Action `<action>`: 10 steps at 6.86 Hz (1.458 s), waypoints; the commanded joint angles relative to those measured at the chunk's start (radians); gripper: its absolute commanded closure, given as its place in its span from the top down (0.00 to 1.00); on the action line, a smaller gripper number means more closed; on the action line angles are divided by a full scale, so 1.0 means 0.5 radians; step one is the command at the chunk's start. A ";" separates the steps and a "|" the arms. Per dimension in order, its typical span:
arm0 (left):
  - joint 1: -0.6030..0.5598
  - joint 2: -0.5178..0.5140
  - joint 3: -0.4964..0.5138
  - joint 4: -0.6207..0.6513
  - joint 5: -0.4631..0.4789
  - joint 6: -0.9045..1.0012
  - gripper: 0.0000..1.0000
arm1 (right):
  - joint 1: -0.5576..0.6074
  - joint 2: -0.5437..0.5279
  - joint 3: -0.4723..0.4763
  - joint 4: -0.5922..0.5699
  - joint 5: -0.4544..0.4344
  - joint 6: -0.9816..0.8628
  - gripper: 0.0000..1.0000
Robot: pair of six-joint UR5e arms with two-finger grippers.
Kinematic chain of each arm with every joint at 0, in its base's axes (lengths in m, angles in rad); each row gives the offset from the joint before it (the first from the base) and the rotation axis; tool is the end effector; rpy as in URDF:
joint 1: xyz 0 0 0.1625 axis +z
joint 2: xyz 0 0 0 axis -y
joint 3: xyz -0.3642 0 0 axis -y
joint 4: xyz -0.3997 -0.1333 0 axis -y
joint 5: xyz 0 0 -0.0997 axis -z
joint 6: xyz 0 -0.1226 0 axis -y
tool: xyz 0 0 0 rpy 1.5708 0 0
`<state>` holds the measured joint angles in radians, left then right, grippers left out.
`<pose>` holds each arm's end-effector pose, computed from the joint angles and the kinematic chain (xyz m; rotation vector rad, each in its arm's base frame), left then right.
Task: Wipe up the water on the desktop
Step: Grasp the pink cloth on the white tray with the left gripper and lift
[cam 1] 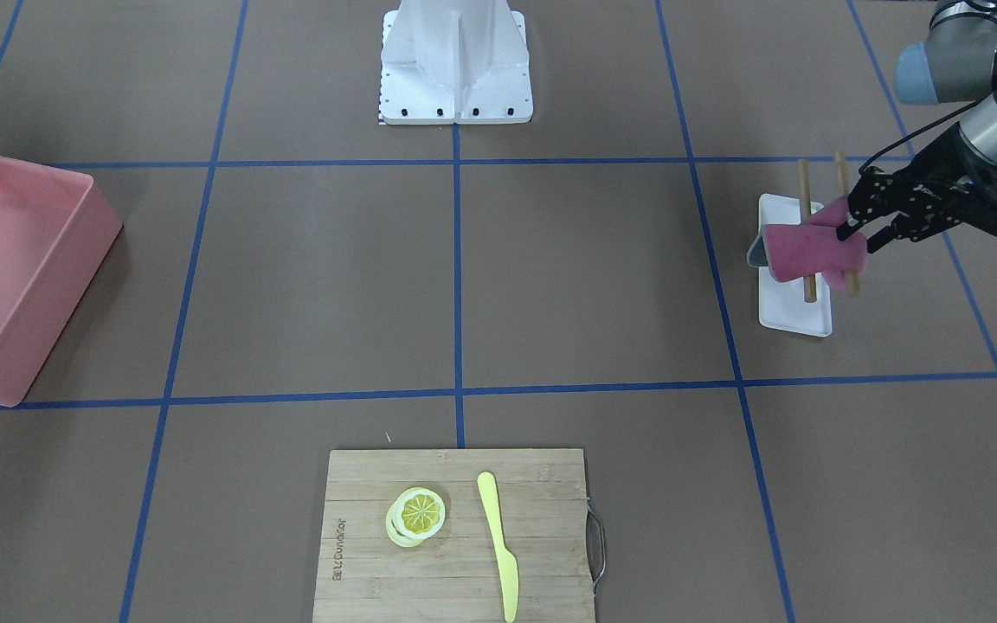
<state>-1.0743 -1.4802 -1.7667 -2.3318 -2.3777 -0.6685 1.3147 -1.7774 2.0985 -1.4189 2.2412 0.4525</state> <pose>0.1958 -0.4554 0.4622 0.2665 1.0757 0.1951 -0.0554 -0.4373 0.4329 0.1984 -0.7738 0.0273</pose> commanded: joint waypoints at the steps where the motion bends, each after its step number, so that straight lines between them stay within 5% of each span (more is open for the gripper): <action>1: -0.002 -0.003 -0.001 -0.006 0.000 -0.007 0.08 | -0.003 0.002 0.000 0.000 0.000 0.000 1.00; 4: -0.054 -0.003 -0.047 -0.003 -0.003 -0.034 0.00 | -0.019 0.005 0.043 0.000 0.012 0.003 1.00; 6: -0.051 -0.229 -0.096 -0.003 0.088 -0.885 0.00 | -0.260 0.233 0.123 0.031 -0.012 0.267 1.00; 8: 0.022 -0.505 -0.111 0.003 0.258 -1.529 0.00 | -0.700 0.681 0.123 0.055 -0.351 0.710 1.00; 10: 0.221 -0.726 -0.111 0.013 0.468 -1.944 0.00 | -1.383 1.150 0.083 0.052 -1.113 0.746 1.00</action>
<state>-1.0248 -1.7803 -1.8218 -2.3284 -2.2067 -1.5203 0.8177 -1.3335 2.1513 -1.3930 1.8974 0.8048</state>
